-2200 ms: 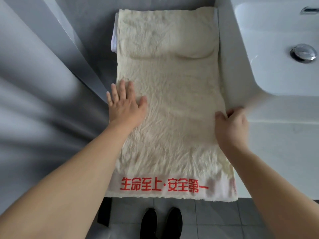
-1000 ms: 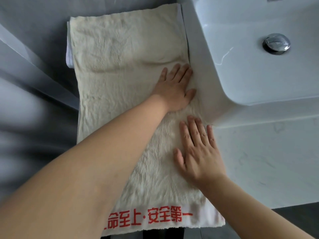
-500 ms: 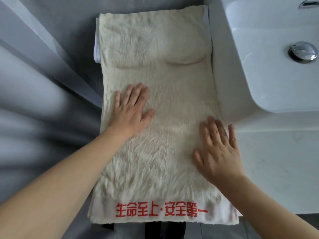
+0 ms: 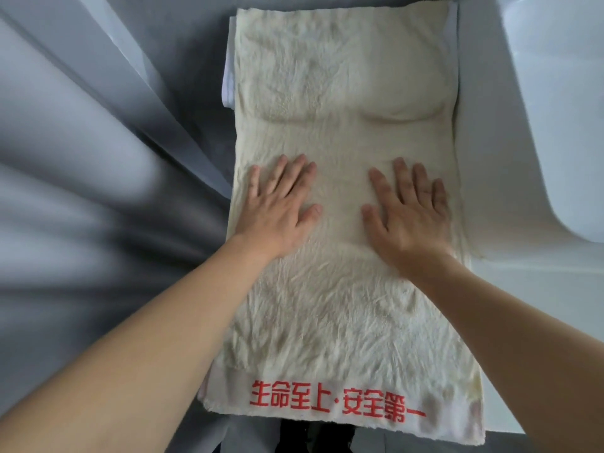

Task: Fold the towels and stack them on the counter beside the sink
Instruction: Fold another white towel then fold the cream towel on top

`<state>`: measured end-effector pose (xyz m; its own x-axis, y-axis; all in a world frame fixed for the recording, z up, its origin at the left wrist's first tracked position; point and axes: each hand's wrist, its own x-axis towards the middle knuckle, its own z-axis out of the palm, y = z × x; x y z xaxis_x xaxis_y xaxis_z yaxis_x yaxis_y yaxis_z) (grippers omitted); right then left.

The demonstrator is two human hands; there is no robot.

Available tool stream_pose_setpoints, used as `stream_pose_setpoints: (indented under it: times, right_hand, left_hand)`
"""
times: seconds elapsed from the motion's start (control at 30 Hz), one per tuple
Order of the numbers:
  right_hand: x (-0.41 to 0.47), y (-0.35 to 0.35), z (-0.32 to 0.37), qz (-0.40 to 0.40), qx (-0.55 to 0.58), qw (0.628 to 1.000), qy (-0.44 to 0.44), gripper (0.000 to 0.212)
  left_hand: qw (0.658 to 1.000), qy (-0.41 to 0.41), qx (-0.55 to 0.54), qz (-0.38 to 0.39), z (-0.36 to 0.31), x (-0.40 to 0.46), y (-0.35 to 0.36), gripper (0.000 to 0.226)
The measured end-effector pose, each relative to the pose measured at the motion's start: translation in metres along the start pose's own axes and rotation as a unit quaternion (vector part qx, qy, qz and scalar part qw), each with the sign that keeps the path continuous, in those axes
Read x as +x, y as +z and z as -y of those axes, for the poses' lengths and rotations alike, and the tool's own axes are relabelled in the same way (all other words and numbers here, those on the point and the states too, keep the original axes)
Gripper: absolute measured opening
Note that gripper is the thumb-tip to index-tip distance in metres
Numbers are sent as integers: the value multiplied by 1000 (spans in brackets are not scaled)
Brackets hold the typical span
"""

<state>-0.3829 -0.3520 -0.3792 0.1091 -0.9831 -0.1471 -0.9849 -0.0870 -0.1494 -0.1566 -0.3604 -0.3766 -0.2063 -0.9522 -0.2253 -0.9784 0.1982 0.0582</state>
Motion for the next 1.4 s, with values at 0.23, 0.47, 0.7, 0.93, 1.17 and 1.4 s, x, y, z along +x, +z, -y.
stream_pose_setpoints:
  times: [0.23,0.47,0.7,0.93,1.17,1.4]
  right_hand:
    - [-2,1,-1,14,-9,1000,2,65]
    - [-81,-14,15,-44,56,997,-16,68]
    - [-175,26,-14,12,-8,997,-71,67]
    - [-180,20,-58,39,-19,999,32,70]
    - [-269,18,-12,-96,217,907,348,73]
    - [-268,6,17,-58,598,565,566,77]
  left_hand:
    - [999,-33,-31,-20,4,-106,23,73]
    - [996,-63,-46,-32,-26,-119,22,73]
    - [999,-10,-15,-43,-31,-179,57,69]
    - [995,29,-88,-43,8,-199,55,62]
    - [760,-308,-572,1,-1,-249,45,68]
    - [574,-480,-661,60,-25,-279,53,61]
